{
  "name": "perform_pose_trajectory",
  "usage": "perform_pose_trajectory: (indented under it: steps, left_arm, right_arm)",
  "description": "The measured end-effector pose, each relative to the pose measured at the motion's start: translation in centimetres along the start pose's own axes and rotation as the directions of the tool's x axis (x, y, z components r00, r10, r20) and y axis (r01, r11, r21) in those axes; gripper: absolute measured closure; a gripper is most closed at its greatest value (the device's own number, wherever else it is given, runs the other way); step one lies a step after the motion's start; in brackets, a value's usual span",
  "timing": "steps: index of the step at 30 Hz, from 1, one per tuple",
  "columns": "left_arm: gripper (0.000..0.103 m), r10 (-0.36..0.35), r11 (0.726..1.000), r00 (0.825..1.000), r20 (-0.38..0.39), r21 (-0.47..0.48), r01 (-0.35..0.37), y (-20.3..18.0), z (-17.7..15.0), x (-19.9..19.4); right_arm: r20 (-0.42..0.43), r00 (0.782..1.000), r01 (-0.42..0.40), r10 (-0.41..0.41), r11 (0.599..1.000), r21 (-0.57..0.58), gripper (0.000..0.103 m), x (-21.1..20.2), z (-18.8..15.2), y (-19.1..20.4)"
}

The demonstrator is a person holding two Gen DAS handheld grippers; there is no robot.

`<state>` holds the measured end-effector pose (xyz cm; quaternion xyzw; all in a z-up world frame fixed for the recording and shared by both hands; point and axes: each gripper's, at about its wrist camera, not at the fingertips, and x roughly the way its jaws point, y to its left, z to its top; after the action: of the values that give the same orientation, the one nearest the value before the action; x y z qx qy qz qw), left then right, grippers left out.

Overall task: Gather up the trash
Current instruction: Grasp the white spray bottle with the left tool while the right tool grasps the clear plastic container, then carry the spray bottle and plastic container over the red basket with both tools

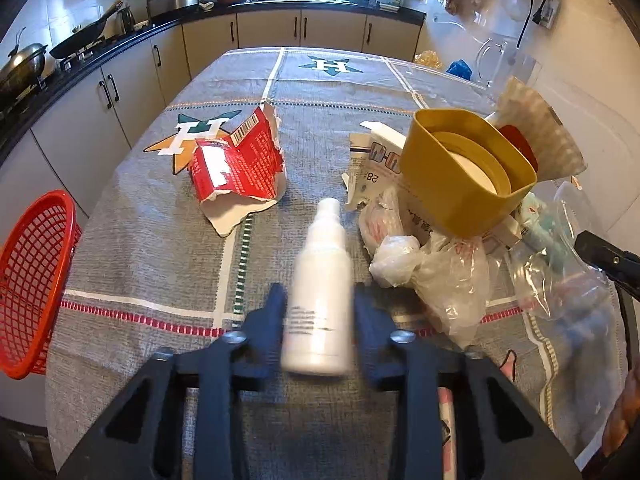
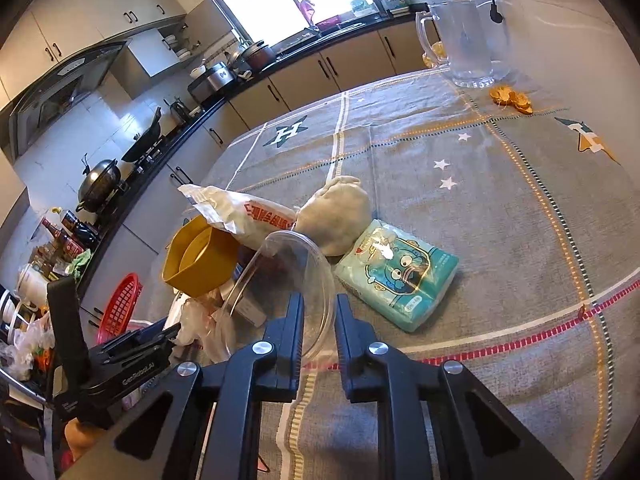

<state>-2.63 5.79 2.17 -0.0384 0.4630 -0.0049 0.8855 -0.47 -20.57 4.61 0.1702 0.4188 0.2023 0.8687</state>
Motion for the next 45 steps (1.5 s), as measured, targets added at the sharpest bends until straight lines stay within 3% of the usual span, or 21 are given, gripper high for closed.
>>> perform_pose_trajectory:
  steps: [8, 23, 45]
  left_arm:
    - [0.074, 0.003, 1.000, 0.999, 0.054, 0.011, -0.003, 0.3, -1.2, -2.2]
    - [0.074, 0.034, 0.999, 0.991, 0.130, -0.012, -0.033, 1.3, -1.4, -4.6]
    - [0.074, 0.078, 0.997, 0.985, 0.155, -0.006, -0.078, 1.7, -2.0, -5.2]
  right_arm:
    - [0.048, 0.998, -0.034, 0.034, 0.999, -0.011, 0.096, -2.0, -0.4, 0.4]
    - [0.168, 0.976, -0.121, 0.138, 0.987, -0.106, 0.096, -5.7, -0.7, 4.0]
    - [0.153, 0.972, -0.155, 0.178, 0.976, -0.152, 0.096, -6.0, -1.2, 6.4]
